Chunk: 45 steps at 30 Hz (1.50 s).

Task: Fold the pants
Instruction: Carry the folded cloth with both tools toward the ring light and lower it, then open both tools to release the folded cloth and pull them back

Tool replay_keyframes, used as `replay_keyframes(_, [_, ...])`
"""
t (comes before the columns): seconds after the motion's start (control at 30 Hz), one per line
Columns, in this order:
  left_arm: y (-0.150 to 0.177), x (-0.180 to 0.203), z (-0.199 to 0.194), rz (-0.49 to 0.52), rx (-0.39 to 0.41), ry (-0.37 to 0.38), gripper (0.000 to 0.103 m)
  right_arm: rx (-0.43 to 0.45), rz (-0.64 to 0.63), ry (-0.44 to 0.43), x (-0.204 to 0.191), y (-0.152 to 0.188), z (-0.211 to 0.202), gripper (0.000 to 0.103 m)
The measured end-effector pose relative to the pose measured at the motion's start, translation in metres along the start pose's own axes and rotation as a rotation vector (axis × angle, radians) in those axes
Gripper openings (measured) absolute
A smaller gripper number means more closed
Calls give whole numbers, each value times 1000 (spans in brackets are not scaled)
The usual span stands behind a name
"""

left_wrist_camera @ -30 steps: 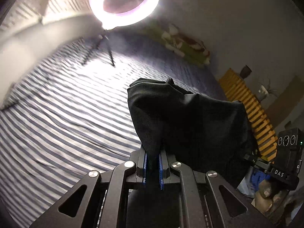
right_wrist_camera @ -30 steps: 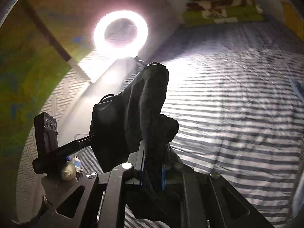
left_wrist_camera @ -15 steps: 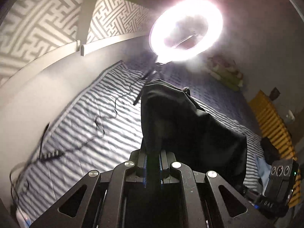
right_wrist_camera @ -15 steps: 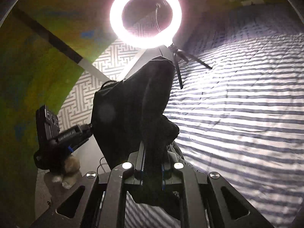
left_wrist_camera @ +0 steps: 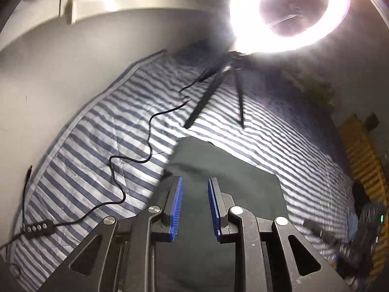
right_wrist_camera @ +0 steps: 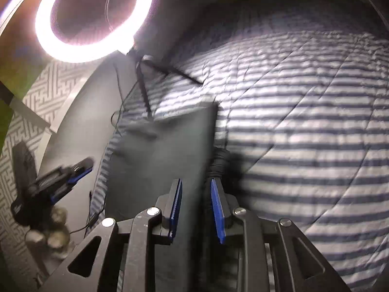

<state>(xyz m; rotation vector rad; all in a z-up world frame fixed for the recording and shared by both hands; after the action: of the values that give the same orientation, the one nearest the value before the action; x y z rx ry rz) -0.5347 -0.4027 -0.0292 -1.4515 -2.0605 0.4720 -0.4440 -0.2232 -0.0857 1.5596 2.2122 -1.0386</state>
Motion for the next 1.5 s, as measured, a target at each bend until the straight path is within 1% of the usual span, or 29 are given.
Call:
replay_keyframes(0.03, [4,0,-6,35,6,-28,23,25,-32,24,1,-1,-7,24])
replay_keyframes(0.07, [9,1,-9,41,7,-32,23,35,-53,30,0,0,-11,24])
replay_keyframes(0.1, [17,5,-14,43,2,-15,23,38,-70,24,-2,1,-15,24])
replay_keyframes(0.13, [26,5,-19,46,-7,4,23,25,-96,-2,-3,10,-21,24])
replay_keyframes(0.2, [45,11,-32,63,-12,7,23,-8,-142,-33,-12,24,-24,24])
replay_keyframes(0.27, [70,19,-33,69,-44,40,23,-29,-227,-22,-23,47,-27,24])
replay_keyframes(0.3, [81,25,-40,75,-53,43,23,-36,-260,-15,-25,56,-29,24])
replay_keyframes(0.33, [94,29,-37,89,-71,41,23,-47,-303,-4,-30,70,-28,24])
replay_keyframes(0.37, [102,30,-33,90,-82,39,23,-55,-321,4,-32,74,-27,24])
replay_keyframes(0.4, [111,27,-28,69,-95,42,23,-68,-349,23,-35,85,-25,24])
replay_keyframes(0.43, [121,24,-22,34,-112,53,23,-79,-358,29,-36,91,-23,24])
replay_keyframes(0.47, [134,18,-14,-12,-149,55,23,-109,-364,37,-37,101,-17,24])
replay_keyframes(0.5, [139,13,-7,-27,-166,44,23,-134,-371,47,-37,107,-14,24])
replay_keyframes(0.53, [153,6,0,-47,-196,16,23,-162,-395,91,-33,116,-6,24])
replay_keyframes(0.57, [161,3,1,-57,-209,8,23,-172,-407,133,-30,121,-3,24])
replay_keyframes(0.6, [168,0,0,-66,-218,4,23,-189,-411,172,-26,125,-1,23])
replay_keyframes(0.67, [188,0,-10,-78,-226,-1,23,-235,-384,200,-14,135,-3,23])
replay_keyframes(0.73, [200,4,-20,-68,-227,-14,23,-241,-377,229,-5,142,-14,23])
replay_keyframes(0.8, [215,12,-35,-62,-226,-14,23,-225,-361,219,1,150,-38,23])
replay_keyframes(0.93, [240,43,-76,-21,-193,-16,23,-187,-324,196,6,163,-83,23])
replay_keyframes(1.0, [252,68,-105,7,-161,-11,23,-161,-315,192,5,168,-106,23])
replay_keyframes(1.07, [258,85,-130,28,-132,-5,24,-130,-314,184,5,178,-134,24])
replay_keyframes(1.13, [266,108,-159,59,-97,-9,26,-99,-315,189,5,190,-162,24])
replay_keyframes(1.2, [272,126,-182,71,-71,-4,34,-82,-312,184,6,200,-182,24])
replay_keyframes(1.27, [283,146,-209,97,-36,-8,36,-55,-304,169,7,213,-208,25])
replay_keyframes(1.37, [297,176,-247,137,-2,-18,40,-14,-309,162,8,231,-241,29])
replay_keyframes(1.43, [305,192,-268,161,22,-23,46,33,-320,173,9,245,-268,30])
replay_keyframes(1.5, [317,205,-290,185,63,-50,61,65,-326,173,11,255,-286,36])
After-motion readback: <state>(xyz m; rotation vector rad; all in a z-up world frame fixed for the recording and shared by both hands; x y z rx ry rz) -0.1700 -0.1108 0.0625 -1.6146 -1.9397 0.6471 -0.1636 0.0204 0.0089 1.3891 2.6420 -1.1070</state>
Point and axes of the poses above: each gripper's, at about its wrist camera, not at the fingertips, and z roughly the way its jaws point, x to its right, y to its underside, the point moved 5 cm from there along z, roughly the way its jaws point, and after that the axes turned 5 degrees about z, right-handed, at the moved point
